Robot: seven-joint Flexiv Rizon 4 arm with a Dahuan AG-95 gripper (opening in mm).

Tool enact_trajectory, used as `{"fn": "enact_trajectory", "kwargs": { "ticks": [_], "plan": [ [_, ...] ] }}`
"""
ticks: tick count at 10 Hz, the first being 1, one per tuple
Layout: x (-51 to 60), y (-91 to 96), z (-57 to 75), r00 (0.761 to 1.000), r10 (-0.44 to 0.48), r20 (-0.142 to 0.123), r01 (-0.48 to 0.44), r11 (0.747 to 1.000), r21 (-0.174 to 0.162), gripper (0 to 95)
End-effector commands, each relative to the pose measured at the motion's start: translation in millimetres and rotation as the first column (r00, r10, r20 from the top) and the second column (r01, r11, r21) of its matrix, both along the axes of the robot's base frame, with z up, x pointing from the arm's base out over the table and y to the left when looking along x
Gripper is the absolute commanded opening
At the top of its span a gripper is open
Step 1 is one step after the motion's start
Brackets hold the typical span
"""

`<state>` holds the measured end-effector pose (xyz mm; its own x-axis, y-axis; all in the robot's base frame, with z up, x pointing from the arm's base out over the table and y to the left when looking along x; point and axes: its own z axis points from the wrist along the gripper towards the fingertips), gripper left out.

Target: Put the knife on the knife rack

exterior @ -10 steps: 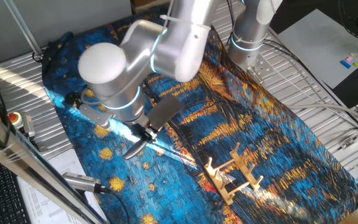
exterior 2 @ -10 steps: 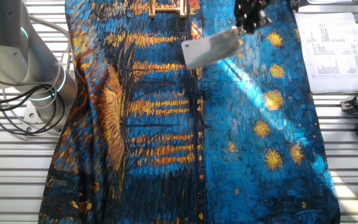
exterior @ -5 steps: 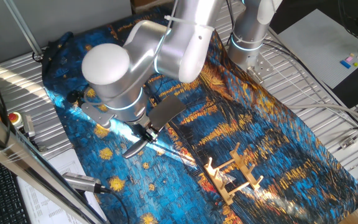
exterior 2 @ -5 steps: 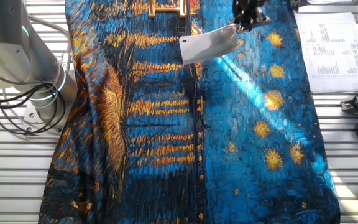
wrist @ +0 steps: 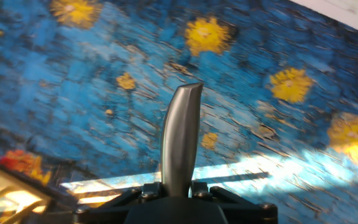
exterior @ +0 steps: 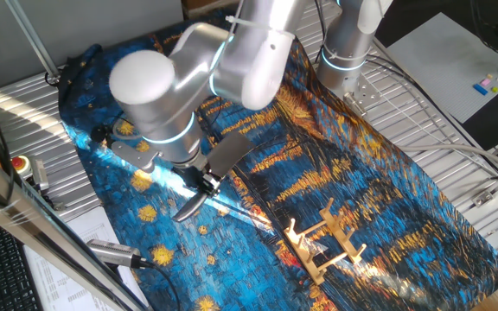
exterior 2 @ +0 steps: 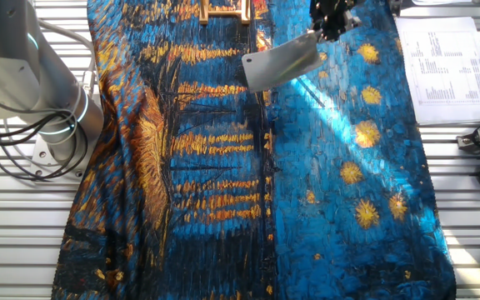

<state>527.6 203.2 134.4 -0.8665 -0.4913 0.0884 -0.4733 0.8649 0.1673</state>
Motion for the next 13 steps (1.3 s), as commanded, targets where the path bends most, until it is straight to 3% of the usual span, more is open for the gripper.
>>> {"fn": "enact_trajectory", "kwargs": {
  "ticks": [1,3,6,10,13],
  "plan": [
    [-6.0,20.0,8.7,0.992,-0.108,-0.061,0.11,0.994,0.019,0.0],
    [-15.6,41.1,17.6,0.982,-0.165,-0.094,0.169,0.985,0.033,0.0],
    [-29.3,67.5,23.1,0.968,-0.223,-0.112,0.229,0.973,0.041,0.0],
    [-40.0,90.7,30.6,0.953,-0.268,-0.143,0.284,0.953,0.106,0.0],
    [-40.3,92.4,30.0,0.961,-0.249,-0.121,0.259,0.963,0.076,0.0]
  ]
}}
